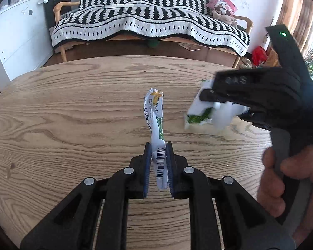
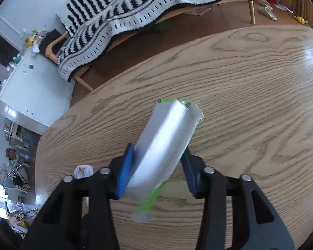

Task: Collect trash
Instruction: 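Grasp the white barcode wrapper with the left tool while the right grasps the white-green carton, then carry the barcode wrapper and the white-green carton over the black bin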

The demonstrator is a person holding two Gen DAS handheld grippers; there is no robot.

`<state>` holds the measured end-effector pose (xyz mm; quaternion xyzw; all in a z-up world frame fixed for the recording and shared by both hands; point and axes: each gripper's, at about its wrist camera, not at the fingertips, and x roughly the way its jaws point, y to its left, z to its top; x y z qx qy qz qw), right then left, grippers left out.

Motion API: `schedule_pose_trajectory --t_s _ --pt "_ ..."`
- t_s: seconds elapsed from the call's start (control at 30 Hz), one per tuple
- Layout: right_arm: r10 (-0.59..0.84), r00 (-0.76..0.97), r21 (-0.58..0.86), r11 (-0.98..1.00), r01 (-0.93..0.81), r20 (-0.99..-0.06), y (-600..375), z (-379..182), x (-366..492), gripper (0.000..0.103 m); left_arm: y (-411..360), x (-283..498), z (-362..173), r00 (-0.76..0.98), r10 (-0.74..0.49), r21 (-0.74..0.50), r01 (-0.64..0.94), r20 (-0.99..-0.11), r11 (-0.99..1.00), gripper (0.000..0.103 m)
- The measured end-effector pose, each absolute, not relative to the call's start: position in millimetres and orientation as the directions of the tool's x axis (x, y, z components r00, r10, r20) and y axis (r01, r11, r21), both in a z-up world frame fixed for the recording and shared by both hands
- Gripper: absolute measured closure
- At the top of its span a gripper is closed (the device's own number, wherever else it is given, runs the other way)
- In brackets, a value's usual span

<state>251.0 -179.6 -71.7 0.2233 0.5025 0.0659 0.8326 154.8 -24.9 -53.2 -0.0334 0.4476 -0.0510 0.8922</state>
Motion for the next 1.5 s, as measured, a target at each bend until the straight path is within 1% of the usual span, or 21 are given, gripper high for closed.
schedule_pose_trajectory --t_s 0.07,0.3,0.47,0.6,0.7,0.9,0.97,1.07,1.23,1.37,1.5 --pt "0.309 0.500 0.410 0.906 0.104 -0.809 -186.8 -63.7 238.7 0.068 -28.0 151.7 -49.9 0.595 -0.127 -0.109 0.067 -0.793 0.992 0.089" --pt "0.235 0.559 0.340 0.936 0.091 -0.795 -235.6 -37.8 170.8 0.068 -59.1 131.6 -33.8 0.611 -0.163 -0.104 0.130 -0.774 0.986 0.089" --pt "0.150 0.609 0.294 0.945 0.143 -0.779 -301.4 -23.3 100.1 0.068 -113.2 104.3 -19.1 0.630 -0.205 -0.072 0.231 -0.749 0.970 0.089" --pt "0.070 0.637 0.261 0.942 0.211 -0.768 -359.5 -19.8 42.3 0.068 -174.9 73.5 -8.4 0.626 -0.276 -0.056 0.347 -0.729 0.936 0.089" --pt "0.004 0.654 0.254 0.923 0.288 -0.756 -409.2 -19.1 -5.0 0.068 -215.8 52.5 -4.7 0.602 -0.343 -0.078 0.421 -0.721 0.904 0.089" --pt "-0.103 0.651 0.261 0.860 0.438 -0.752 -501.1 -30.6 -96.5 0.068 -319.7 -1.8 1.9 0.513 -0.491 -0.121 0.595 -0.704 0.795 0.089" --pt "-0.150 0.638 0.249 0.835 0.491 -0.756 -532.2 -35.2 -126.9 0.068 -349.3 -19.4 1.8 0.478 -0.531 -0.132 0.644 -0.700 0.753 0.089" --pt "-0.182 0.621 0.258 0.794 0.550 -0.763 -568.9 -42.8 -164.4 0.068 -393.8 -47.2 -3.5 0.420 -0.583 -0.146 0.712 -0.696 0.687 0.089" --pt "-0.218 0.575 0.249 0.741 0.623 -0.789 -620.1 -61.7 -214.0 0.068 -444.4 -76.4 -17.0 0.352 -0.624 -0.152 0.778 -0.698 0.610 0.089" --pt "-0.199 0.514 0.237 0.713 0.660 -0.834 -651.0 -92.7 -238.8 0.068 -477.3 -88.8 -32.9 0.308 -0.627 -0.136 0.819 -0.715 0.558 0.089" --pt "-0.164 0.469 0.234 0.698 0.677 -0.868 -667.0 -116.9 -241.9 0.068 -502.1 -94.3 -43.4 0.269 -0.633 -0.132 0.849 -0.726 0.512 0.089"
